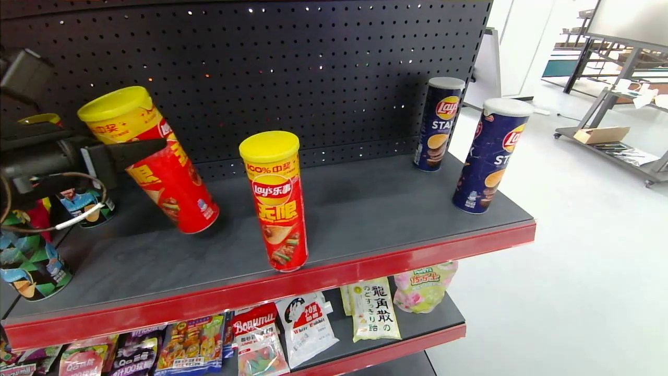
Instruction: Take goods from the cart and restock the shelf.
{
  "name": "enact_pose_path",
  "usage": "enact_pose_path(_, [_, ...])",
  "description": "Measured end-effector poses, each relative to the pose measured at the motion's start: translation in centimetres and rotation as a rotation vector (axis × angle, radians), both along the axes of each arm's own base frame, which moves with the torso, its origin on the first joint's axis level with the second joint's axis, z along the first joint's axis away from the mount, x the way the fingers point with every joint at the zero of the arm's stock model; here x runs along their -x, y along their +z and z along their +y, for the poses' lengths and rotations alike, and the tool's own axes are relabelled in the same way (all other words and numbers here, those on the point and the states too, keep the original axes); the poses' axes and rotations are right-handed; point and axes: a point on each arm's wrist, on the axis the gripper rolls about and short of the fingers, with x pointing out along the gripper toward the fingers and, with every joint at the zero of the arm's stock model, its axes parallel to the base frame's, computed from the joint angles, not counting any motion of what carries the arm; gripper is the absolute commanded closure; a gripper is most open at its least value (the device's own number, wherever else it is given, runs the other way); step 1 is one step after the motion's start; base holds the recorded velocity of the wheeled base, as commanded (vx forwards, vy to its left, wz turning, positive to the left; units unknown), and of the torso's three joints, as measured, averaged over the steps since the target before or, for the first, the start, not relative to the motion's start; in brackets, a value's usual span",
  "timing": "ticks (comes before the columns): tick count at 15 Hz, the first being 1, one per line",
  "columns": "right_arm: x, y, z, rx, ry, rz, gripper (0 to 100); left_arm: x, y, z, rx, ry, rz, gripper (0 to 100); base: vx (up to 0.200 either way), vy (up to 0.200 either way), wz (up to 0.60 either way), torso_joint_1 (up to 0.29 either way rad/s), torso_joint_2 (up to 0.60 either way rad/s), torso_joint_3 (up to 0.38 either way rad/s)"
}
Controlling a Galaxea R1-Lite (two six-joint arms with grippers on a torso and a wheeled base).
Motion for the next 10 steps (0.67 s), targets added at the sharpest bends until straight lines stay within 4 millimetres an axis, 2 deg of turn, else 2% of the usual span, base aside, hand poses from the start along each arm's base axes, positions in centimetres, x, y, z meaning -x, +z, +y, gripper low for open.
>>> enact_pose_path(4, [0.0,0.0,0.0,0.000,0.000,0.000,0,-5.3,0.5,-2.0,0.002,-0.073,0.000,100,0.000,0.000,0.00,0.000,0.00,0.000])
enact_pose_path(6, [0.0,0.0,0.0,0.000,-0.001,0.000,0,-7.5,0.7,-3.8,0.004,-0.122,-0.009,100,0.000,0.000,0.00,0.000,0.00,0.000])
enact_pose_path(10, [0.0,0.0,0.0,0.000,-0.001,0.000,0,-10.3,-0.6,-6.7,-0.001,-0.196,0.021,100,0.000,0.000,0.00,0.000,0.00,0.000])
